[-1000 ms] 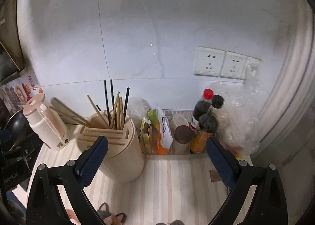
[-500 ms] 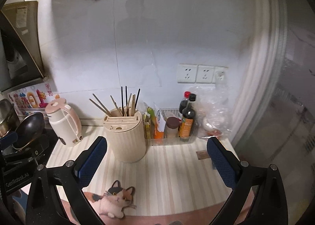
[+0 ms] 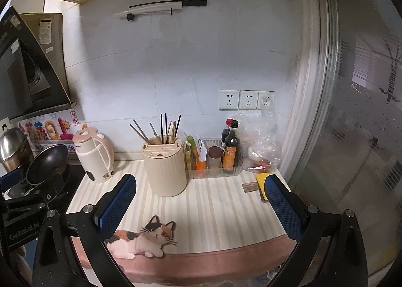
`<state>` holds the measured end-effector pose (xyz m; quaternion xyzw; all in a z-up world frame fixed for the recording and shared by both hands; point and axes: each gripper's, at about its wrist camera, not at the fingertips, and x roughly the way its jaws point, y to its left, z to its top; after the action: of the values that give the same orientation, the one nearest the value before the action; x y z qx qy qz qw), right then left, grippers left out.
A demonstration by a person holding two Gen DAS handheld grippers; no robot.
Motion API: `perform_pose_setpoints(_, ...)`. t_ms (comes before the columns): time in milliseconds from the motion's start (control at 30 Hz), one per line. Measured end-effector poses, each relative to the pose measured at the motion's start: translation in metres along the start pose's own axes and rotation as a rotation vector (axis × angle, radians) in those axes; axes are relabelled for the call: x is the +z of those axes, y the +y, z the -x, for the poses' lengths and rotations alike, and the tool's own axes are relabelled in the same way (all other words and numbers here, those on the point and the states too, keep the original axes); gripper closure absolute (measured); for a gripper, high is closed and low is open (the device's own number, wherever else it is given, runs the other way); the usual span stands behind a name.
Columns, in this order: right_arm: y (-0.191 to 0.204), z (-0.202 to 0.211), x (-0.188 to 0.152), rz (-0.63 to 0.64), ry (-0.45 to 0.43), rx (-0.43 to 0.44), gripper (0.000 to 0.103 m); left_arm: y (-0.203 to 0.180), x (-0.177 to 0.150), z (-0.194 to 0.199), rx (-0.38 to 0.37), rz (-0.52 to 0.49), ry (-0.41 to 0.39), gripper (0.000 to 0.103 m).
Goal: Organize utensils
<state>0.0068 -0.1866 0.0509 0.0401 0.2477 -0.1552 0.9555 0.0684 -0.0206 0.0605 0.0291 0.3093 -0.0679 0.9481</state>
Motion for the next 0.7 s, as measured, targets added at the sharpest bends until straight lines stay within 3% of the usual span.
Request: perform_pose_setpoints(700,-0.011,-0.025,0.002,0.012,0.044,0.008,0.000,-0.006,-0.005,-0.015,0.040,-0.011,0.021,0.000)
